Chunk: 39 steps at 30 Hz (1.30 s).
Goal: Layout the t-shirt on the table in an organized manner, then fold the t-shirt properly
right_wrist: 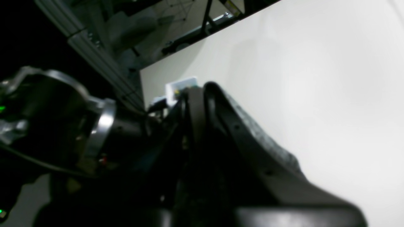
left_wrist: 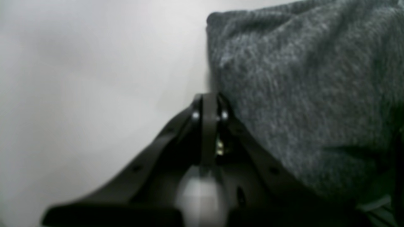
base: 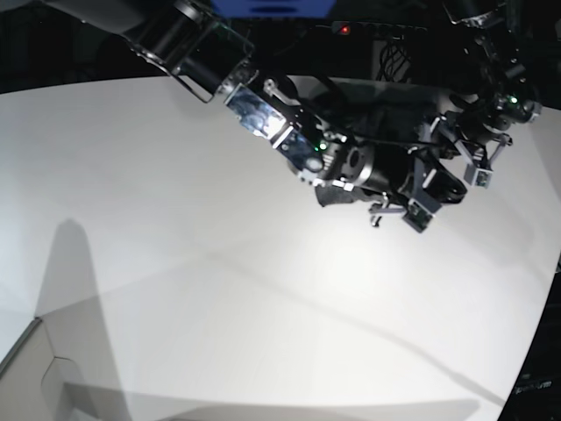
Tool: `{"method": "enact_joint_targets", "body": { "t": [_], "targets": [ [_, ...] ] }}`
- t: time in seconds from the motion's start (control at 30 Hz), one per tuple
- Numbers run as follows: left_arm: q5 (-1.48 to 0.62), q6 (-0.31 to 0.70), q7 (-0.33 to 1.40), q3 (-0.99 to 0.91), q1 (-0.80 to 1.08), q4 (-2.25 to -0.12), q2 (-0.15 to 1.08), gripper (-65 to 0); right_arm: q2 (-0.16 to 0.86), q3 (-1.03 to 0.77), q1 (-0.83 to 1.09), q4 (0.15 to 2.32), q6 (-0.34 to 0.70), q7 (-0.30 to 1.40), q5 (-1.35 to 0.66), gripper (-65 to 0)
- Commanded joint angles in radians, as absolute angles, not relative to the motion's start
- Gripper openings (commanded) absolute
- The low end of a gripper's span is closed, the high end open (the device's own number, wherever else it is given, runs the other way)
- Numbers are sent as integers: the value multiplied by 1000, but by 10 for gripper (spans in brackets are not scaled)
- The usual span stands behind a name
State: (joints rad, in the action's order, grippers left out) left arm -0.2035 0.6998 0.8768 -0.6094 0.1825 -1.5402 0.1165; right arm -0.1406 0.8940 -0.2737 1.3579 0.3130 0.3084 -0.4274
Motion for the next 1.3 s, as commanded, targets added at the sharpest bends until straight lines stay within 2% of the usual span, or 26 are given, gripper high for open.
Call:
{"method": "enact_joint_targets", "body": {
  "t": [0.0,0.5,0.67,0.83,1.17,1.27],
  "targets": [
    [-191,698,895,-611,180,-1552,125,-650,-157,892,-297,1377,318,257,-446,-650],
    [-193,698,891,-616,179,-1552,124,-650,-157,891,-314,1267,314,199,-446,-649],
    [-194,698,889,-618,177,-1554,120,-650,-157,912,-303,1230,314,199,-446,-583],
    [-194,698,889,-618,182,-1601,117,-650,-157,934,-295,1191,314,197,-446,-573],
    [-194,698,898,-618,193,-1626,122,-650,-157,928,-294,1241,314,206,-446,-572],
    [-194,698,894,-618,216,-1633,127,-650,-127,909,-257,1291,314,206,-446,-571]
  ]
}}
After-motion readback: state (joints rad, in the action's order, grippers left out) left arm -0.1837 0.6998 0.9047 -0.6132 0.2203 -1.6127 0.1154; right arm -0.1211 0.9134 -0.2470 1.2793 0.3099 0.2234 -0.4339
